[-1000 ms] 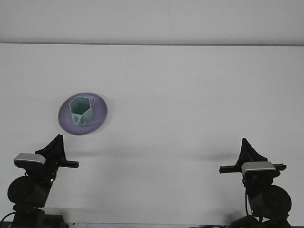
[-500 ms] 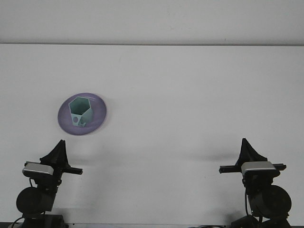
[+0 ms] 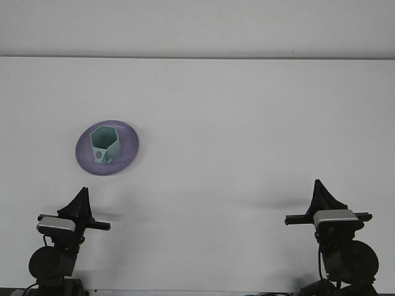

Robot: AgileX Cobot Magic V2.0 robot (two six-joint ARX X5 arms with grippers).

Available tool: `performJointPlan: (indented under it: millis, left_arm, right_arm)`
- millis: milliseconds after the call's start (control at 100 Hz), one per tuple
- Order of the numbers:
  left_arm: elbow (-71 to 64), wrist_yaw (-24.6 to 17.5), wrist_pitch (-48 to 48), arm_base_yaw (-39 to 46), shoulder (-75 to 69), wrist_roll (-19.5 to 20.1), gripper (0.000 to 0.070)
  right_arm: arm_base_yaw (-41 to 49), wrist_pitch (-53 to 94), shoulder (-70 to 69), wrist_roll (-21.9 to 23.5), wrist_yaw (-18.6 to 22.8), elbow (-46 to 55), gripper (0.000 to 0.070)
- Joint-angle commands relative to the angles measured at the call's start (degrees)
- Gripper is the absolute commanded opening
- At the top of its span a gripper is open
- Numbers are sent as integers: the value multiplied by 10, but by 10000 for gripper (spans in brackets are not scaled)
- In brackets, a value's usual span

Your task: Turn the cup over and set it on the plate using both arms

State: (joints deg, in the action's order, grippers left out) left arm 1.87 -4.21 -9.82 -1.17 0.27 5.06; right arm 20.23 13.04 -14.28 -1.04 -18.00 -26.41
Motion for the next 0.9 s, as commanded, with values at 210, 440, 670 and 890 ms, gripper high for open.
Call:
performJointPlan:
  millis: [210, 440, 670, 890]
  left_arm:
    - [-11, 2, -6, 0, -1, 3, 15]
    - [-11, 2, -6, 0, -1, 3, 15]
    - [-11, 2, -6, 0, -1, 3, 15]
    - [-11, 2, -6, 0, -1, 3, 15]
  right_arm:
    - [3, -5, -2, 2, 0, -2, 1]
    - [3, -5, -2, 2, 0, -2, 1]
    - [-1, -4, -1, -74, -30, -1, 1]
    - [-131, -29, 48, -104, 169, 77, 1]
